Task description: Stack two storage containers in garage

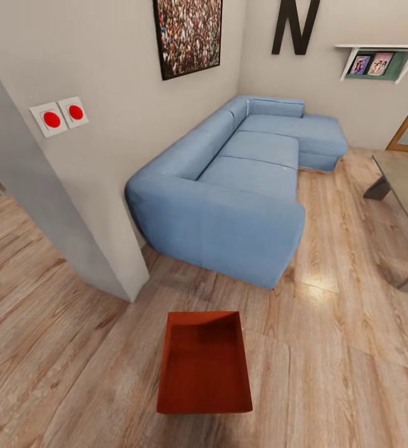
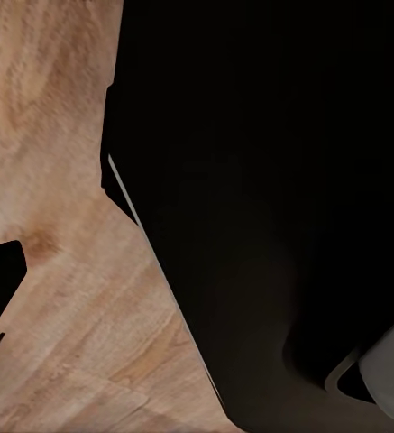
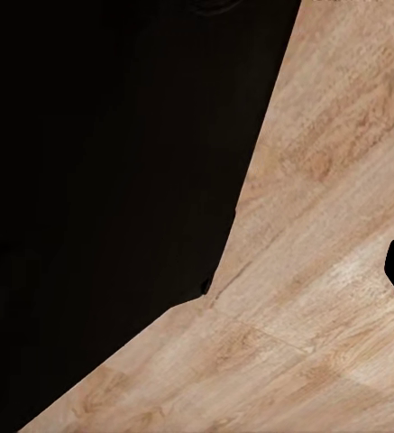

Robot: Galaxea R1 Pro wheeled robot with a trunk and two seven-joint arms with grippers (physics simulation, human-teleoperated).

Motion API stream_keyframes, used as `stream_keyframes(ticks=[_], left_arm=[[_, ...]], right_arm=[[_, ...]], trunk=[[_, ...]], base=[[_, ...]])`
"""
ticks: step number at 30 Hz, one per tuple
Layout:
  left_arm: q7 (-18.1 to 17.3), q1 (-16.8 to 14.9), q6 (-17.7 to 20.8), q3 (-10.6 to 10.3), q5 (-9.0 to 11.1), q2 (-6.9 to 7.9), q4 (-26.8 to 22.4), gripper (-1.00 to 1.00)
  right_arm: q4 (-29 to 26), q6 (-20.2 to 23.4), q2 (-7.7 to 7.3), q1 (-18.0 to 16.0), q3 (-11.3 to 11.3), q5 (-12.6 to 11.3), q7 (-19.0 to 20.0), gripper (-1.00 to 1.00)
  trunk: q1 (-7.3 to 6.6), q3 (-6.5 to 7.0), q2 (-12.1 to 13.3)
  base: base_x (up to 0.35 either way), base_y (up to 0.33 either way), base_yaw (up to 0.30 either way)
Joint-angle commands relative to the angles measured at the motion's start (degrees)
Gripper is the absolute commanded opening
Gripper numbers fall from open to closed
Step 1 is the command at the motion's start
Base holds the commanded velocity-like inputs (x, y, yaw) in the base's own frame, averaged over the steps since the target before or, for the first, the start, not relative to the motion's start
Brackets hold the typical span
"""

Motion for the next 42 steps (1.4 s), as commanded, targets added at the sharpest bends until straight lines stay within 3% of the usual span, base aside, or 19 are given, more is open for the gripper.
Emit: stream_keyframes(ticks=[1, 24, 29, 32, 34, 35, 37, 41, 42], left_arm=[[0.06, 0.02, -0.1, 0.02, 0.22, -0.01, -0.05, 1.0], [0.02, 0.02, -0.05, -0.06, 0.18, -0.01, -0.07, 1.0], [0.16, 0.02, 0.16, 0.09, 0.41, -0.02, -0.66, 1.0], [0.23, 0.02, 0.49, 0.14, 1.02, 0.03, -1.97, 1.0], [0.28, 0.02, 1.28, 0.08, 1.61, 0.22, -5.11, 1.0], [0.75, -0.06, 4.37, 0.02, 1.74, 0.91, -9.66, 1.0], [1.48, -0.14, 6.28, 0.02, 1.76, 1.44, -11.35, 1.0], [5.49, -1.19, 11.24, 0.05, 2.07, 3.09, -14.41, 1.0], [5.49, -1.19, 11.24, 0.05, 2.07, 3.09, -14.41, 1.0]], right_arm=[[0.15, -0.3, 0.03, -0.04, 0.49, -0.45, -0.02, 1.0], [-0.31, 0.44, 0.22, -0.04, 0.5, -0.39, -0.1, 1.0], [-3.71, 1.21, 0.23, 0.16, 0.46, -0.61, -0.51, 1.0], [-6.09, 4.64, 0.22, -0.26, 0.26, -0.8, -1.48, 1.0], [-7.9, 7.88, 0.32, -2.77, 0.01, -0.96, -2.22, 1.0], [-9.23, 7.96, 0.54, -6.81, -0.17, -1.07, -2.69, 1.0], [-9.55, 7.79, 0.76, -8.43, -0.2, -1.1, -2.85, 1.0], [-9.91, 7.93, 3.16, -13.48, -0.24, -1.3, -3.46, 1.0], [-9.91, 7.93, 3.16, -13.48, -0.24, -1.3, -3.46, 1.0]], trunk=[[0.0, -0.03, -0.02], [0.0, -0.03, -0.02], [0.0, -0.03, -0.02], [0.0, -0.03, -0.02], [0.0, -0.03, -0.02], [0.0, -0.03, -0.02], [0.0, -0.03, -0.02], [0.0, -0.03, -0.02], [0.0, -0.03, -0.02]], base=[[0.0, 0.017, 0.0], [0.0, 0.002, 0.0], [0.0, 0.0, 0.0], [0.0, 0.0, 0.0], [0.0, 0.0, 0.0], [0.0, 0.0, 0.0], [0.0, 0.0, 0.0], [0.0, 0.0, 0.0], [0.0, 0.0, 0.0]])
